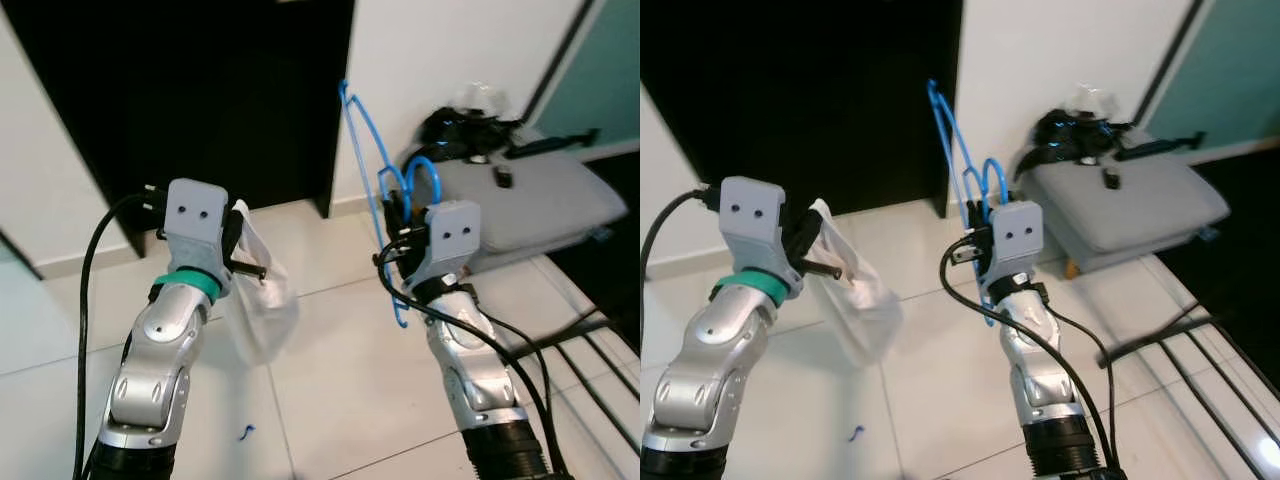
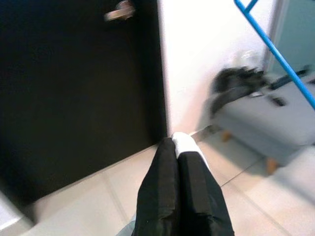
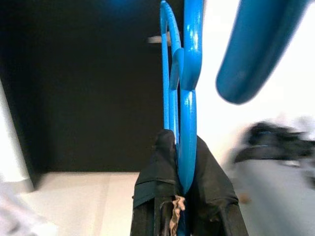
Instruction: Hang hanger
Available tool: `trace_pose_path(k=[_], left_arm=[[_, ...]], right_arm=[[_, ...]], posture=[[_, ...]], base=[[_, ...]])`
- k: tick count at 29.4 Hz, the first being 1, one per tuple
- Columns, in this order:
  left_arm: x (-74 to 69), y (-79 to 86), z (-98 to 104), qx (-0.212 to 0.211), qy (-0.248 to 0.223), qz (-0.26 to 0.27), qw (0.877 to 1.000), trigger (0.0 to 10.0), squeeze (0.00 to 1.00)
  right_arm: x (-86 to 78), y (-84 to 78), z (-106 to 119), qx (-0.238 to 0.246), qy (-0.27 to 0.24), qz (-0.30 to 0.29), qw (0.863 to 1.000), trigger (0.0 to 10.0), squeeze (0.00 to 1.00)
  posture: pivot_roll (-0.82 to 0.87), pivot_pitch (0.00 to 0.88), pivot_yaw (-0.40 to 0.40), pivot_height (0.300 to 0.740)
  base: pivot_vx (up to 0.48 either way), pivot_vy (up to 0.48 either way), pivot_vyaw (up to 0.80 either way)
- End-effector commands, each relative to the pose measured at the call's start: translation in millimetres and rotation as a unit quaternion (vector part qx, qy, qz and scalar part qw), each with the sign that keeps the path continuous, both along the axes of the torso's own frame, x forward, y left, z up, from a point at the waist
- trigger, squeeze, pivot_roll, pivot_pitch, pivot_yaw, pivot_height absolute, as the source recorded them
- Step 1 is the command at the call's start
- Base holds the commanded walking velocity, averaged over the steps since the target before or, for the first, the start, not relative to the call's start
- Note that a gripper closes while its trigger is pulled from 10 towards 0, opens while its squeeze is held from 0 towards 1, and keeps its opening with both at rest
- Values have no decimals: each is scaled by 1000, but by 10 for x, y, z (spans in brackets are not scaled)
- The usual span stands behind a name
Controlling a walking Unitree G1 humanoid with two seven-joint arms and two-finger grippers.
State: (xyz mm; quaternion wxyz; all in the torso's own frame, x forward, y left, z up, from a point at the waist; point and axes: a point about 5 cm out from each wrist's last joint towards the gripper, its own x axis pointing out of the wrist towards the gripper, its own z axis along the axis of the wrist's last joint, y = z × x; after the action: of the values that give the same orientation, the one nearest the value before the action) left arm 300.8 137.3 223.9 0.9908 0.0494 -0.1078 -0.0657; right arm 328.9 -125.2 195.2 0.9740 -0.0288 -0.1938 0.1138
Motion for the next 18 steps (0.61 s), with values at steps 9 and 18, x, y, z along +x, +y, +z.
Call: trace_pose_path(k=[9,18], left_arm=[[-3,28,14,4,-7,5,1000,10000,0],[-2,25,9,5,-7,3,1000,10000,0]], right_arm=[[1,26,14,-1,-4,6,1000,10000,0],[-5,34,10,-3,-3,11,1000,10000,0]], posture=[[-29,69,61,740],[-31,68,61,740]], base=[[0,0,-800],[0,0,-800]])
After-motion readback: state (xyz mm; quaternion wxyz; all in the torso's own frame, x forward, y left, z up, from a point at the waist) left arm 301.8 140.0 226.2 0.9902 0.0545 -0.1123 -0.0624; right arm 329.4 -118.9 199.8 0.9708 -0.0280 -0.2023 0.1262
